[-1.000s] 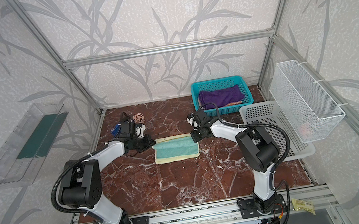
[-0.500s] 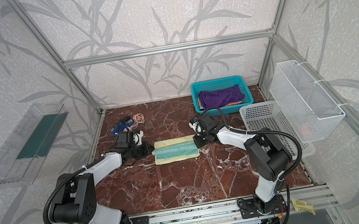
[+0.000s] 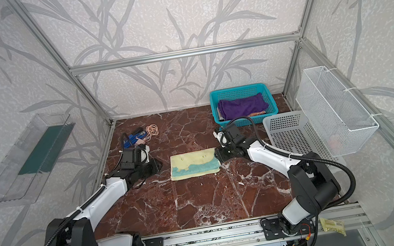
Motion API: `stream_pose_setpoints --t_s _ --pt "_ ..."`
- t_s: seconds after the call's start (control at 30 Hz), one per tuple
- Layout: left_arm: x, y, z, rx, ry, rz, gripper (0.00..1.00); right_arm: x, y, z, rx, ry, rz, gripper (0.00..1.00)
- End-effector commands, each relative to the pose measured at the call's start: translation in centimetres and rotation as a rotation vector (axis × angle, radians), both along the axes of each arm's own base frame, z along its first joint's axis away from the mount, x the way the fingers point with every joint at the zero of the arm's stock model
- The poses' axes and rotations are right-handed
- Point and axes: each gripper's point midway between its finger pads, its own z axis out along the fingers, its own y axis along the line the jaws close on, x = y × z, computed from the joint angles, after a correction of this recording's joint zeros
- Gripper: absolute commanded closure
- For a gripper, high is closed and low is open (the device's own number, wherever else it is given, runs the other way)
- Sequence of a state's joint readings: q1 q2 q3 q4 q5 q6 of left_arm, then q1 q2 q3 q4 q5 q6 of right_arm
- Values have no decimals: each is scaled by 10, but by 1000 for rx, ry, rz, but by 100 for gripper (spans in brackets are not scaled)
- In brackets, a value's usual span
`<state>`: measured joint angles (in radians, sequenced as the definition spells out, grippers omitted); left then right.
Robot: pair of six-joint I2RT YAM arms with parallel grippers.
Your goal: Fold and stack the towels
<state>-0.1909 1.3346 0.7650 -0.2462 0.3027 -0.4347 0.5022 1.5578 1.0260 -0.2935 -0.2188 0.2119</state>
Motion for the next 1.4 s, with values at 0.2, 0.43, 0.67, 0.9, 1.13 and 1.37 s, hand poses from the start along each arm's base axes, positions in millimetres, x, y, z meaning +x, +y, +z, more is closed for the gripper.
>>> stream_pose_setpoints --t_s 0.2,0.43,0.67,0.9,1.13,1.37 --pt "21 -75 -28 52 151 -114 73 5 9 -62 2 399 -261 43" --pt "-17 -70 -74 52 268 -92 76 -23 13 -79 -34 462 -364 35" --pt "-49 -61 -100 68 342 -124 76 -40 19 -102 -127 518 -381 35" --pt "-61 -63 -107 5 333 -108 76 -53 37 -118 -131 556 -378 41" --pt "-67 -57 -107 19 314 -104 76 -49 36 -112 -123 517 -374 88" --pt "-53 -63 -76 -11 255 -98 73 -13 33 -53 -199 330 -319 100"
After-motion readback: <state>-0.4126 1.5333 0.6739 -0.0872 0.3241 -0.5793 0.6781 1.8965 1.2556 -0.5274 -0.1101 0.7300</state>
